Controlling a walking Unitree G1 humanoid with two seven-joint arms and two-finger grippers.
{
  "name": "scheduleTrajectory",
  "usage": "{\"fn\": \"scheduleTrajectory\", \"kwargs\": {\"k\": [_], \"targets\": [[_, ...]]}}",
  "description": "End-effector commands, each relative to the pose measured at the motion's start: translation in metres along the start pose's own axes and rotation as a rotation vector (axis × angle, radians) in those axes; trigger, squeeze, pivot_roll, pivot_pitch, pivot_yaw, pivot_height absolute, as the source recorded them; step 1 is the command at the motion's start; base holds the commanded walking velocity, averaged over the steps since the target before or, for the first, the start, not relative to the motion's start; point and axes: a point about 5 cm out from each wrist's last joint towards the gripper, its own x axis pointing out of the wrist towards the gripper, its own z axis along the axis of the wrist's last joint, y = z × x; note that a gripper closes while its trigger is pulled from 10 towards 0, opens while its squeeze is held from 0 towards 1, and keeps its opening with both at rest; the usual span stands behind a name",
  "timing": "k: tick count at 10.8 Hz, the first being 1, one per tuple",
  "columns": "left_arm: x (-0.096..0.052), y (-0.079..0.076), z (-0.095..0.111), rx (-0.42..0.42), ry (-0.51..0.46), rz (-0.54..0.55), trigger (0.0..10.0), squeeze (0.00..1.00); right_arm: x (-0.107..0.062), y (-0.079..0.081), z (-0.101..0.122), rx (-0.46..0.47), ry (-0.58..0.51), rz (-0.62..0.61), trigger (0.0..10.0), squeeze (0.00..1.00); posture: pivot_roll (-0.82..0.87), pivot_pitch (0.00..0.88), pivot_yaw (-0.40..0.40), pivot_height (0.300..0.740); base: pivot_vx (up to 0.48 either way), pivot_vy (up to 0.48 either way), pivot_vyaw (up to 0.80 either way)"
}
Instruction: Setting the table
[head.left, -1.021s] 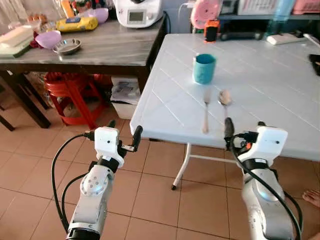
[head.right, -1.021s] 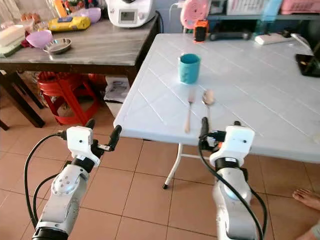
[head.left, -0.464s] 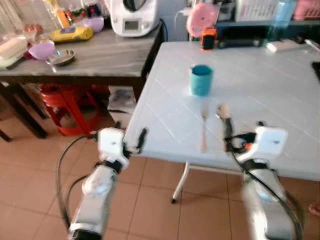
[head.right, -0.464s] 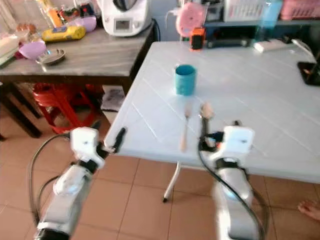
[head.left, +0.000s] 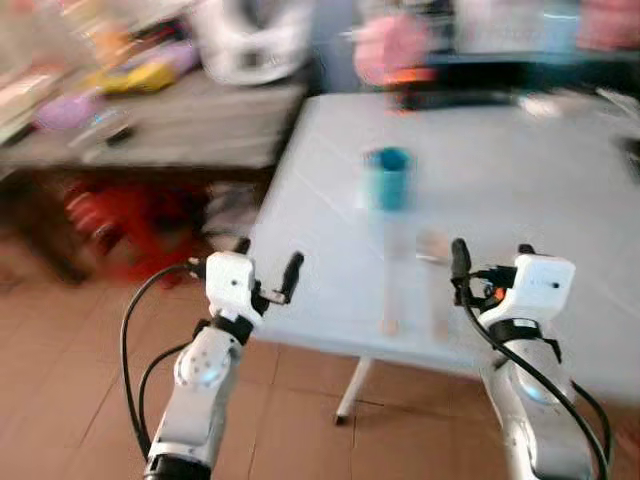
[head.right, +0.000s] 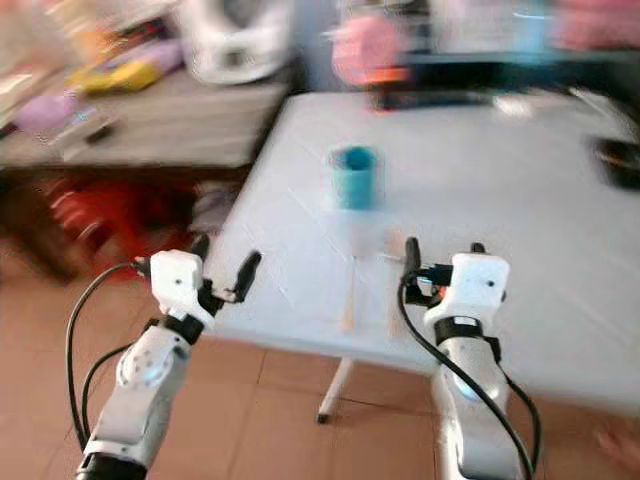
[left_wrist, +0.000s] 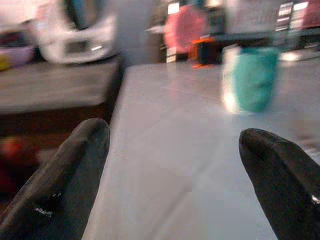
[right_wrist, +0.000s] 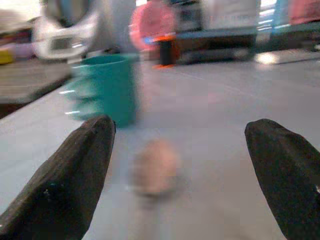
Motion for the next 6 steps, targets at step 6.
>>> {"fn": "scheduleTrajectory", "kwargs": {"k": [6], "targets": [[-0.0106,0.0111,-0.0047,0.026,0.04,-0.014,10.0,0.0,0.0001,0.0128,-0.0015,0.055,0.018,0.022,10.0,0.0,-0.07,0.088,0.111,0.74,0.0,0.0,0.0]]}}
